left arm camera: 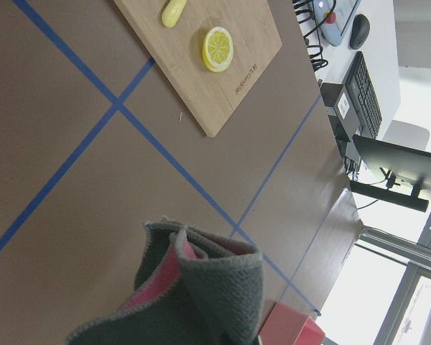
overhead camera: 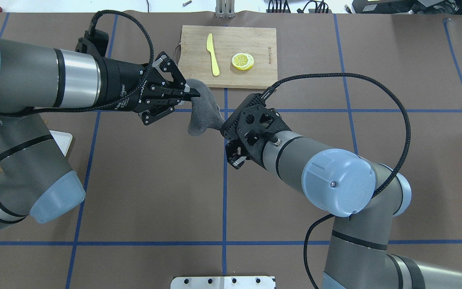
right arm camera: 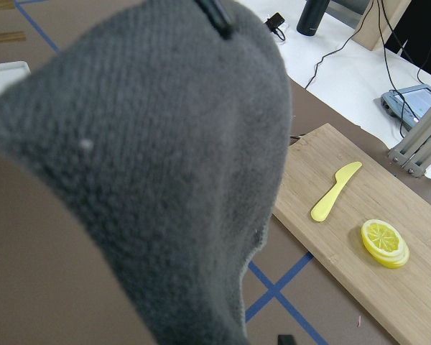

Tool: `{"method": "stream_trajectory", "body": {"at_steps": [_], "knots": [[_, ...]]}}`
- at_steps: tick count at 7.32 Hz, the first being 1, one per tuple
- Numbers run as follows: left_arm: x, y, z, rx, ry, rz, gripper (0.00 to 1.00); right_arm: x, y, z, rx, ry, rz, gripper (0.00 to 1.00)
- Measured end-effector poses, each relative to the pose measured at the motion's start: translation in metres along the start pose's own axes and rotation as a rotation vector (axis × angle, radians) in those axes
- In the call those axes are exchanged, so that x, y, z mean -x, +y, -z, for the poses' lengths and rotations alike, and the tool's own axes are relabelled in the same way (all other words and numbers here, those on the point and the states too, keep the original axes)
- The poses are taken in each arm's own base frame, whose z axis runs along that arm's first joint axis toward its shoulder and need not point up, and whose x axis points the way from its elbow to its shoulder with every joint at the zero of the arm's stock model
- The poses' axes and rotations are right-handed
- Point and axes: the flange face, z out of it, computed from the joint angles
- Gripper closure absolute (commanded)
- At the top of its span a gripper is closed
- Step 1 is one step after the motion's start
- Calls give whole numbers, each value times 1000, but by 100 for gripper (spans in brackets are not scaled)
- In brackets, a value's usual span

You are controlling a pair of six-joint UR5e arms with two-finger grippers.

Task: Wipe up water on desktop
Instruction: 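Grasp the hanging towel with the right gripper beside the left gripper, then open the left gripper and withdraw it while the right gripper holds the towel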

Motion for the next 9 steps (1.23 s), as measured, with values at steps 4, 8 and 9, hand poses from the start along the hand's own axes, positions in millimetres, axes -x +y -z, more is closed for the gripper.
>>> {"method": "stream_trajectory", "body": {"at_steps": [4, 8, 9], "knots": [[0, 1, 0, 2, 1, -4, 77, -4, 2, 0, 4, 5, -54, 100], [23, -26, 5, -38, -50, -201, 1, -43, -13, 4, -25, 66, -83, 100], [37, -38, 8, -55, -78, -269, 1, -58, -18, 6, -37, 90, -95, 100]]}}
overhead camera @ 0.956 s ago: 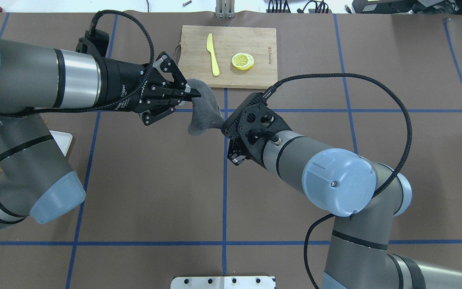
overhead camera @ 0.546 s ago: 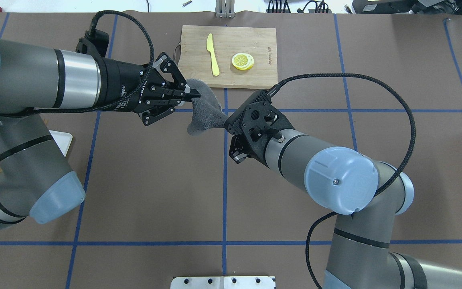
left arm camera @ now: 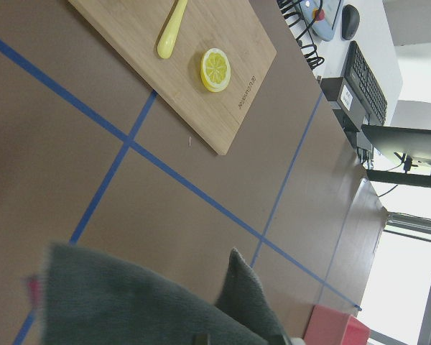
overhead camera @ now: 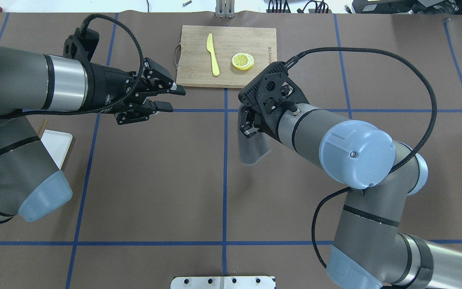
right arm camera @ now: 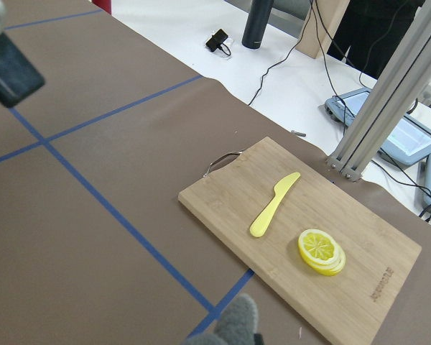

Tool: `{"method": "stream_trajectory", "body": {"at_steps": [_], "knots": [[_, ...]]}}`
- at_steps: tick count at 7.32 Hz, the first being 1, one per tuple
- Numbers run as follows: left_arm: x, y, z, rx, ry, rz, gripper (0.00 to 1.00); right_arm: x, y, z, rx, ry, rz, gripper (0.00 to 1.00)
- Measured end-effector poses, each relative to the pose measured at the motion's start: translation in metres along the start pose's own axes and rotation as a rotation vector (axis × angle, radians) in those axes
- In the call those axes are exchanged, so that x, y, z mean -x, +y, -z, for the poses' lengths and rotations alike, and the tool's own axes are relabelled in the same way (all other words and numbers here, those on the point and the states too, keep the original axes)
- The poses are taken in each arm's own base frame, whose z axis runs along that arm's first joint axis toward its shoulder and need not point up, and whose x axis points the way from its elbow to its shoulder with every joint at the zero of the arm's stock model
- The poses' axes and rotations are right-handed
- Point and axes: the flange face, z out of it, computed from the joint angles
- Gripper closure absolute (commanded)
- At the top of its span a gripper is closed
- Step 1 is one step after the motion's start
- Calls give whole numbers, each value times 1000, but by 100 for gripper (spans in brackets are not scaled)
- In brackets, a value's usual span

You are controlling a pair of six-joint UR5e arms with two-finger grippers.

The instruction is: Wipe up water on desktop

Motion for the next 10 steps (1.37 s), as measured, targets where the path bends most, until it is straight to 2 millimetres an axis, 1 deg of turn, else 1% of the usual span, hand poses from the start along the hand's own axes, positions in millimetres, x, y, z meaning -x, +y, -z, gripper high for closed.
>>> {"method": "stream_trajectory", "body": {"at_steps": [1, 3, 4, 5, 6, 7, 8, 9, 10], "knots": [[25, -11, 2, -18, -43, -80, 1, -16, -7, 1, -12, 26, -26, 100], [73, -44, 14, -65, -170, -262, 1, -53, -20, 3, -25, 72, -124, 100], [91, -63, 23, -71, -253, -361, 1, -75, -24, 4, -11, 75, -156, 100], [103, -86, 40, -58, -324, -441, 1, -100, -21, 4, 20, 70, -177, 100], [119, -115, 68, -38, -387, -514, 1, -124, -13, 4, 56, 73, -193, 100], [146, -148, 108, -20, -450, -593, 1, -146, -2, 1, 94, 82, -208, 100], [178, -176, 150, -6, -518, -658, 1, -167, 9, -2, 133, 88, -224, 100], [212, -198, 190, 12, -598, -703, 1, -185, 20, -7, 170, 94, -245, 100], [246, -216, 229, 42, -683, -722, 1, -202, 31, -10, 206, 100, -271, 100]]}}
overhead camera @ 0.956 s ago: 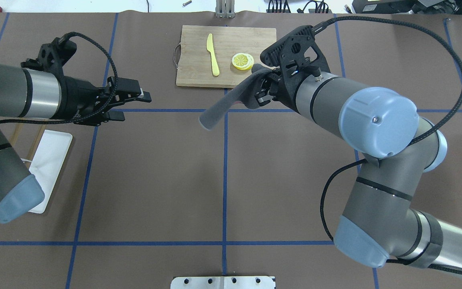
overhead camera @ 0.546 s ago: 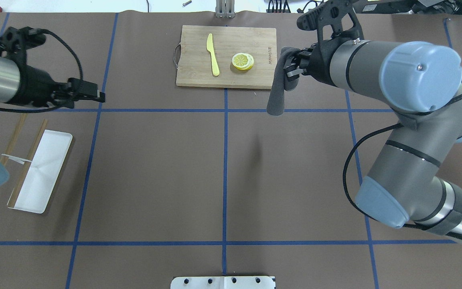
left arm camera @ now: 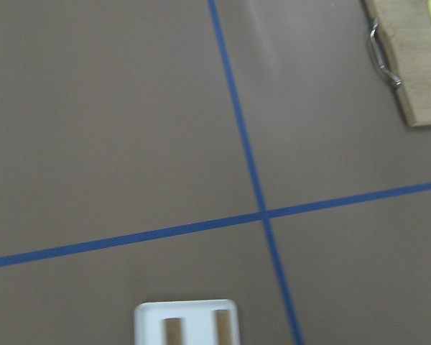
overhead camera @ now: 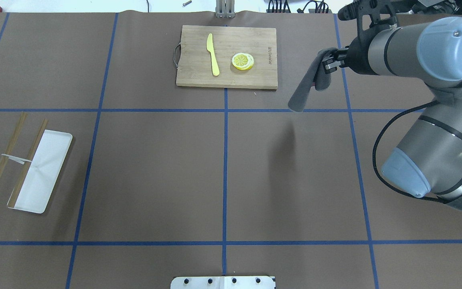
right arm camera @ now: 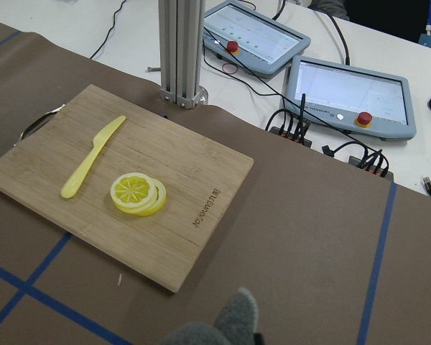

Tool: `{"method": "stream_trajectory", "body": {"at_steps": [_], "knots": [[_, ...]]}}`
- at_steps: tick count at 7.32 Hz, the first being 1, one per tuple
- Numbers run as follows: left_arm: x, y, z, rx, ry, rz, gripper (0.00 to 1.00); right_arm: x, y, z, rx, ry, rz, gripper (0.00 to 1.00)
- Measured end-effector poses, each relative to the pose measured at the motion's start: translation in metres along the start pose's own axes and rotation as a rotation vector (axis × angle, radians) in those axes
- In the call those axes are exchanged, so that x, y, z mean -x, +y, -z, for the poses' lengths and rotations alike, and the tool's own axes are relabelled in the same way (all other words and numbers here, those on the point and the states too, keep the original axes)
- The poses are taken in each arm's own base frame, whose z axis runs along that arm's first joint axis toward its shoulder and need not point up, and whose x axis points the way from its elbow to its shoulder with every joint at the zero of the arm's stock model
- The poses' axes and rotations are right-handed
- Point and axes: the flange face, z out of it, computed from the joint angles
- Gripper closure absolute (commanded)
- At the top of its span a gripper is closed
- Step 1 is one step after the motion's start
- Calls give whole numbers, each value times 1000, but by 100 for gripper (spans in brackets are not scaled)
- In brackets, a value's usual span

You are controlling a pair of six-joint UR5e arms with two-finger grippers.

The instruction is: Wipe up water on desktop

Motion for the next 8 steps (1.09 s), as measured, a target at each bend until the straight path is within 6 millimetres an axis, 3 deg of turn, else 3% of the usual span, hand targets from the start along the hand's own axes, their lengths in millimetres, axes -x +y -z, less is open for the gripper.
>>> {"method": "stream_trajectory", "body": {"at_steps": [3, 4, 5, 6, 8], "knots": [[137, 47, 37, 168, -113, -40, 1, -53, 17, -8, 98, 5, -57, 100], [175, 65, 39, 225, -111, -42, 1, -79, 27, -5, 145, -5, -69, 100], [201, 79, 32, 270, -100, -31, 1, -110, 46, -2, 193, 3, -63, 100], [213, 86, 27, 290, -95, -25, 1, -144, 76, -2, 249, 33, -56, 100], [218, 89, 26, 294, -95, -23, 1, -210, 157, -1, 375, 135, -40, 100]]}}
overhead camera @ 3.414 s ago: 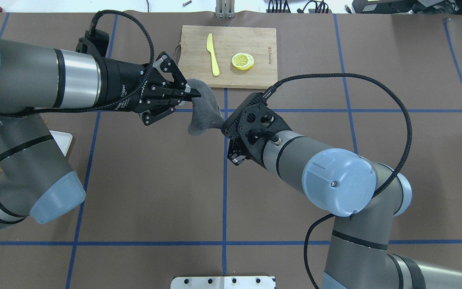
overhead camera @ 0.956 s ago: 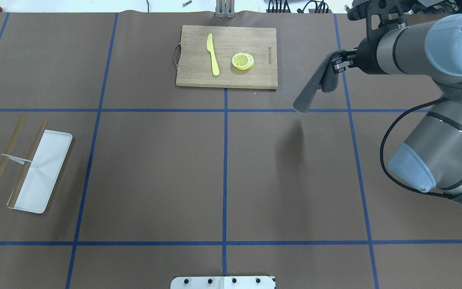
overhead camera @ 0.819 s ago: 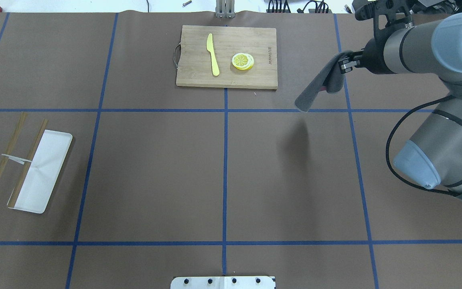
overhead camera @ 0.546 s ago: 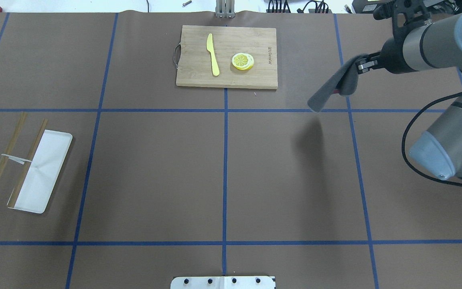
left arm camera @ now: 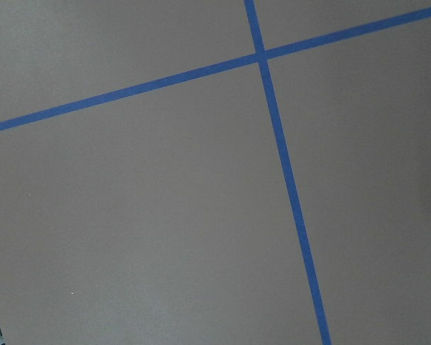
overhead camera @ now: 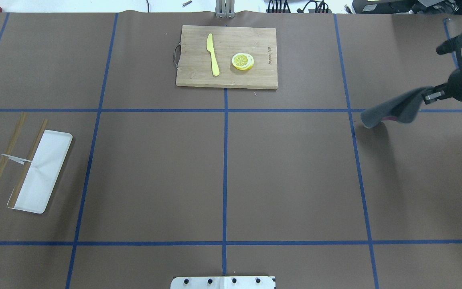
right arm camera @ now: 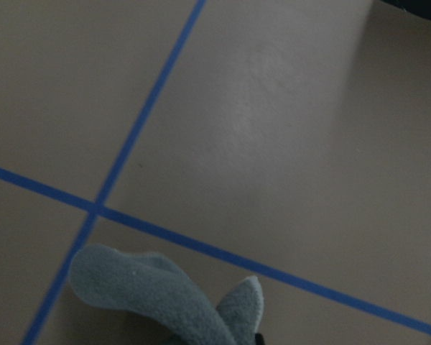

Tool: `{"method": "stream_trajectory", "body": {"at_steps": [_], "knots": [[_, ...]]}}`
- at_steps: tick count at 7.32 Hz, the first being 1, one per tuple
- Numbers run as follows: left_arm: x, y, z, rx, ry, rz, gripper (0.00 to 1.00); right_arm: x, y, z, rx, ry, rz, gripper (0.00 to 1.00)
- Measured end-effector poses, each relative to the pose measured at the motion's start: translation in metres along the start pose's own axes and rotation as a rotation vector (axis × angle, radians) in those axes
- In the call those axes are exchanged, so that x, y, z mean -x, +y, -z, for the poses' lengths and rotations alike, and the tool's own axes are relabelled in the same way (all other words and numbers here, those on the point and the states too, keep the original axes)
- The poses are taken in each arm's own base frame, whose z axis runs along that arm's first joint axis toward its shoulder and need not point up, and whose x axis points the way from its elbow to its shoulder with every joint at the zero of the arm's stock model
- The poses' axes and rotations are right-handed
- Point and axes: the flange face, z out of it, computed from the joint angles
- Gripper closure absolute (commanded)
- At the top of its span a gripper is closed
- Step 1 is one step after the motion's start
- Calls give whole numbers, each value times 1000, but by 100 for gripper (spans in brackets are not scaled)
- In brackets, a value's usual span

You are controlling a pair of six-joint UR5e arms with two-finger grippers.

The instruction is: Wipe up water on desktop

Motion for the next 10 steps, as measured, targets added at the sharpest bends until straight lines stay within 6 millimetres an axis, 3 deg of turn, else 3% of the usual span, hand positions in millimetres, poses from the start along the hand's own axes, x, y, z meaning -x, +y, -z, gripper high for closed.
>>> {"method": "stream_trajectory", "body": {"at_steps": [1, 2, 3, 4, 5, 7, 8, 9, 10], "knots": [[1, 0, -1, 2, 0, 3, 1, -27, 29, -11, 45, 64, 15, 100], [2, 2, -2, 6, 1, 8, 1, -38, 42, -23, 80, 116, 23, 100], [3, 4, -4, 9, 1, 12, 1, -23, 34, -38, 100, 130, 22, 100], [3, 7, -5, 11, 2, 15, 1, 15, 14, -54, 104, 112, -6, 100], [3, 9, -6, 14, 3, 17, 1, 70, -10, -65, 97, 75, -59, 100], [3, 10, -7, 16, 2, 19, 1, 213, -44, -62, 68, -23, -191, 100], [4, 10, -7, 16, 2, 19, 1, 285, -49, -51, 46, -75, -252, 100], [4, 10, -8, 17, 2, 18, 1, 336, -48, -37, 30, -123, -296, 100], [4, 9, -8, 18, 2, 19, 1, 360, -42, -26, 22, -149, -318, 100]]}}
